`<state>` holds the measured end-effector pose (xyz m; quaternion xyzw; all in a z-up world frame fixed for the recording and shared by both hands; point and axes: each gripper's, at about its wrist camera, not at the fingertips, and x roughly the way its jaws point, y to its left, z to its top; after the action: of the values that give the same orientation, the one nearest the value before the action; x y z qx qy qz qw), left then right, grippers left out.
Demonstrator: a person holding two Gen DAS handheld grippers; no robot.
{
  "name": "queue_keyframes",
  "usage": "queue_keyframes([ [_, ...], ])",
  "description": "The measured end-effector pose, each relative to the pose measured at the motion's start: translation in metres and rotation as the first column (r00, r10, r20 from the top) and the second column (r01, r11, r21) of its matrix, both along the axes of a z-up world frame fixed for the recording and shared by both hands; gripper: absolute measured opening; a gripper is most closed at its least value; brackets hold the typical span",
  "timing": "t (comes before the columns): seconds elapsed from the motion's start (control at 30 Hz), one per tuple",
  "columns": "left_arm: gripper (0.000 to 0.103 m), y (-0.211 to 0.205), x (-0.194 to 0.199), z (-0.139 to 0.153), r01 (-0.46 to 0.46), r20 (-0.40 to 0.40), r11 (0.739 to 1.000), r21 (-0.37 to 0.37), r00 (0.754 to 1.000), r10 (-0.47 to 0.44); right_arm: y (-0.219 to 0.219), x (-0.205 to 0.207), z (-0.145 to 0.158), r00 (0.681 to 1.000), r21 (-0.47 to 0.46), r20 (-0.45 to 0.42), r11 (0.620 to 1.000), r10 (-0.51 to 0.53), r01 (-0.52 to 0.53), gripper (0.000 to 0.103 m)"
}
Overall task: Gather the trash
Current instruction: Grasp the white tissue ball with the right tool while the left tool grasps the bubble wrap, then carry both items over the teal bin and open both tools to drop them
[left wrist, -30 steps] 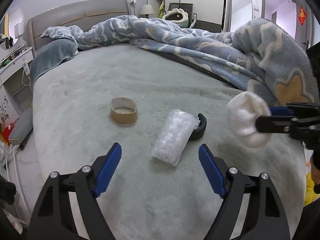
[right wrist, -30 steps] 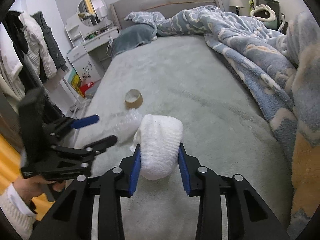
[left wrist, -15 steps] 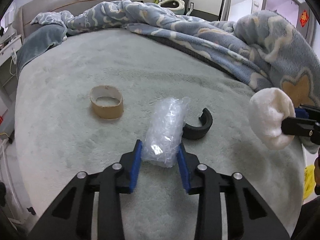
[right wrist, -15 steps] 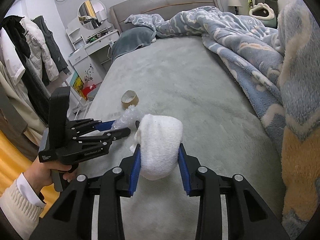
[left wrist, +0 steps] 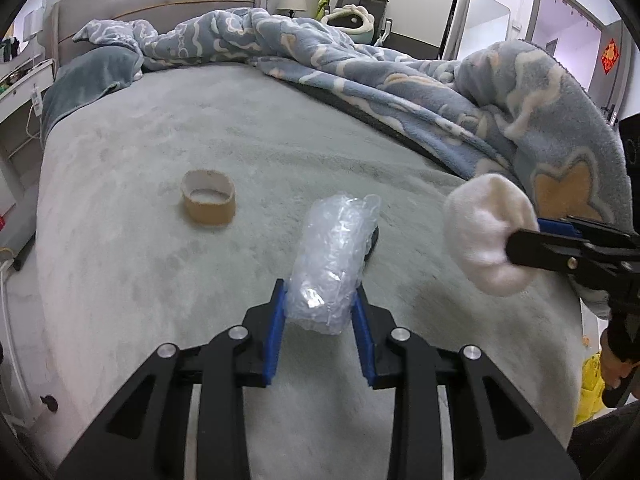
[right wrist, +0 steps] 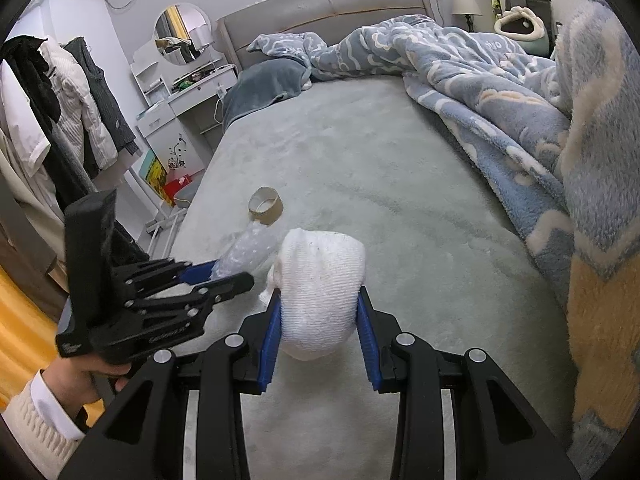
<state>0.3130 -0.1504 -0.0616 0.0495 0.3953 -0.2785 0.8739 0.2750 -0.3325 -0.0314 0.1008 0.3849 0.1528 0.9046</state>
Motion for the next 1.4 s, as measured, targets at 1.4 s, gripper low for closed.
queue_keyframes([
  [1.4,0.034,0.214,-0.167,-0.024,-0.468,-0.109,0.880,0.078,0.874,0.474,0.216,-0.115,0.002,0.984,-0.015,-0.014,0.984,0.177,-0.178,0.036],
])
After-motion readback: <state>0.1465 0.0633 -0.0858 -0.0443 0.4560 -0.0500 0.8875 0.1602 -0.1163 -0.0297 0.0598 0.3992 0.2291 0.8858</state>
